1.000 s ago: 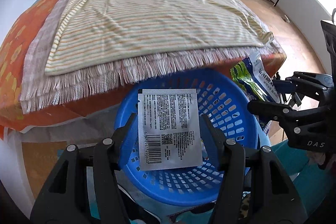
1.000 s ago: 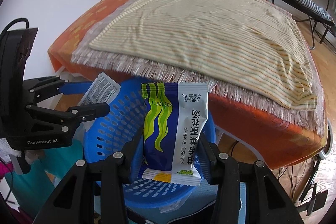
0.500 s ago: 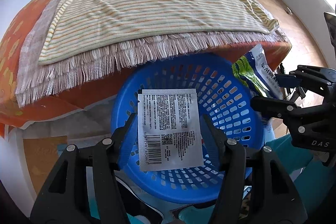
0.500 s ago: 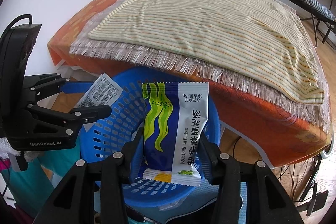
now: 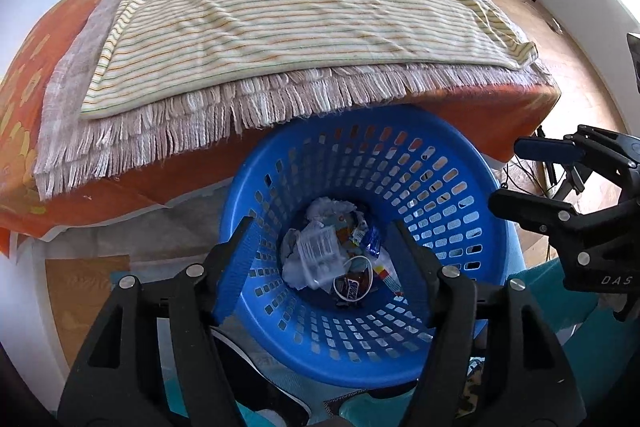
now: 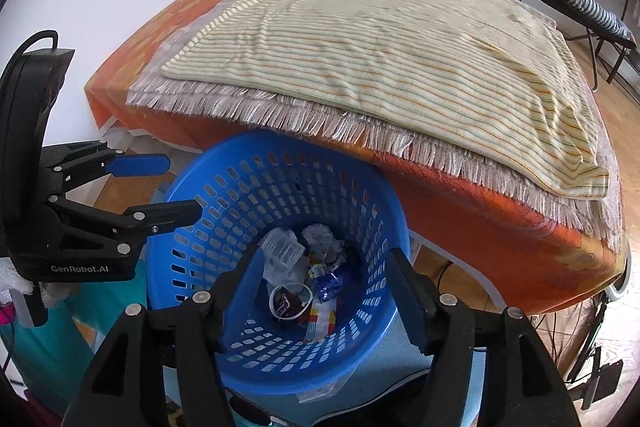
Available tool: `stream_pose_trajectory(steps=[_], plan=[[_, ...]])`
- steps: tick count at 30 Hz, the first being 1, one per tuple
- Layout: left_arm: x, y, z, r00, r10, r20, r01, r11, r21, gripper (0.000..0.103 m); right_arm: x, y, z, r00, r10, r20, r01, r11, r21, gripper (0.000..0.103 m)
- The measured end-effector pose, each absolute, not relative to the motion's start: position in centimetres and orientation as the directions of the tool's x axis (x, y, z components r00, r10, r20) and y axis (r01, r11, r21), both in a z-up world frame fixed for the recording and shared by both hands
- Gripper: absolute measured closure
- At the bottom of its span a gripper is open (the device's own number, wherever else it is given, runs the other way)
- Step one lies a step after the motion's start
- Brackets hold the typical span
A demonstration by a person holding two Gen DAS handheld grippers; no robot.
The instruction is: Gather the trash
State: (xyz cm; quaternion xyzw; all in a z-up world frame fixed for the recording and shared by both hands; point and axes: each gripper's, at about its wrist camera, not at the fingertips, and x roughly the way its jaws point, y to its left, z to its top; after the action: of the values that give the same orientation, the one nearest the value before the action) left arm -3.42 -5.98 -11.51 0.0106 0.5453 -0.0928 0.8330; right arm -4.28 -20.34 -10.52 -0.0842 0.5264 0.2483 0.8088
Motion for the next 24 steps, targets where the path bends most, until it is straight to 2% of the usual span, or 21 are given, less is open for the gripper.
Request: stream_pose_trajectory(steps=[6, 8, 10, 24], plan=[[-3.2, -5.7, -11.1, 0.397, -0.141, -0.907, 0.157, 0.984, -0.084, 0.035, -4.2, -20.4, -10.2, 0.34, 0.302, -0.891, -0.483, 0.869, 0.11, 0.034], [-3.1, -5.6, -10.8, 0.402, -0.142, -0.904, 0.153, 0.984, -0.086, 0.035, -4.2, -20.5, -10.0, 0.35, 0.299, -0.888, -0.477, 0.873, 0.106, 0.022], [-2.9, -5.6, -10.6, 0.408, -0.141, -0.902, 0.15, 0.985, -0.086, 0.035, -4.2, -20.7, -9.8, 0.364, 0.298, -0.882, -0.469, 0.877, 0.103, 0.018], [-1.8, -4.8, -8.5, 0.451, -0.125, -0.884, 0.132, 0.989, -0.073, 0.035, -3.4, -20.9, -8.5, 0.408, 0.272, -0.872, -0.44, 0.895, 0.073, 0.014]])
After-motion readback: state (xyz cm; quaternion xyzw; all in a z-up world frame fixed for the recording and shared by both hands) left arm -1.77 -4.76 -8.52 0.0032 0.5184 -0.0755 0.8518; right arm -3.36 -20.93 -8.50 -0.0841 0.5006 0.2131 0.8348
